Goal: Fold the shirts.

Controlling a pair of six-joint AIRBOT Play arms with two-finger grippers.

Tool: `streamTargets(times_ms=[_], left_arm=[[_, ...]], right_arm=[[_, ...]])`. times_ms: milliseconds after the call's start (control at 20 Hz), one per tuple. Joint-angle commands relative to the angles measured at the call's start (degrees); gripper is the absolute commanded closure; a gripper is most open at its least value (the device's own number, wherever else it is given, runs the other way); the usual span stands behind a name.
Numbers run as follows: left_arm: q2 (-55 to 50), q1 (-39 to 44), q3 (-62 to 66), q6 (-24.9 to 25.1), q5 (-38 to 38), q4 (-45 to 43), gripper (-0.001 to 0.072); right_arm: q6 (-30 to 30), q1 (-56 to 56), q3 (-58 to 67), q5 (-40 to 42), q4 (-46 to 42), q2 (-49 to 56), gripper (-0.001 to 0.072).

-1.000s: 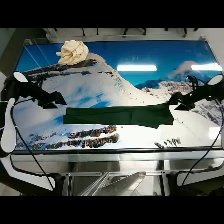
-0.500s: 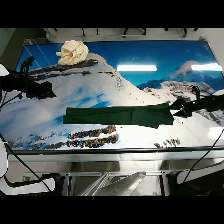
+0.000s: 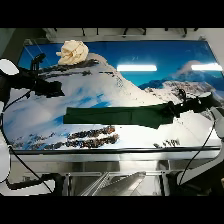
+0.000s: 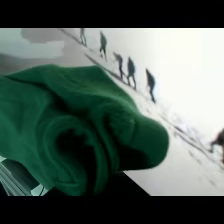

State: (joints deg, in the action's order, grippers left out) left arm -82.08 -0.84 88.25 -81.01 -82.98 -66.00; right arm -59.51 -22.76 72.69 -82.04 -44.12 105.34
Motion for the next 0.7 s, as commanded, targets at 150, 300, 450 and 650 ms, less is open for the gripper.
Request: streamTargets(times_ms=[150,300,450,650], left_arm=[[-0.09,10.80,-8.63,-0.61,8.98,0.22,0.0697],[-1.49,20.31,-13.25,-3.04,19.12,0.17,0.0697],[-8.79,28.46,-10.05,-4.35,24.94,3.45,0.0698],[-21.51,36.28,1.60,-4.26,27.17,6.25,0.0697]], right_arm=[[-3.32,1.53,0.07,-2.40,1.25,-12.63,0.0687],[-11.26,3.98,0.07,-1.81,0.39,-21.51,0.0687],[-17.97,8.07,0.07,-2.10,-5.73,-27.78,0.0687],[-25.03,11.65,0.57,-3.96,-4.72,-32.87,0.0687]])
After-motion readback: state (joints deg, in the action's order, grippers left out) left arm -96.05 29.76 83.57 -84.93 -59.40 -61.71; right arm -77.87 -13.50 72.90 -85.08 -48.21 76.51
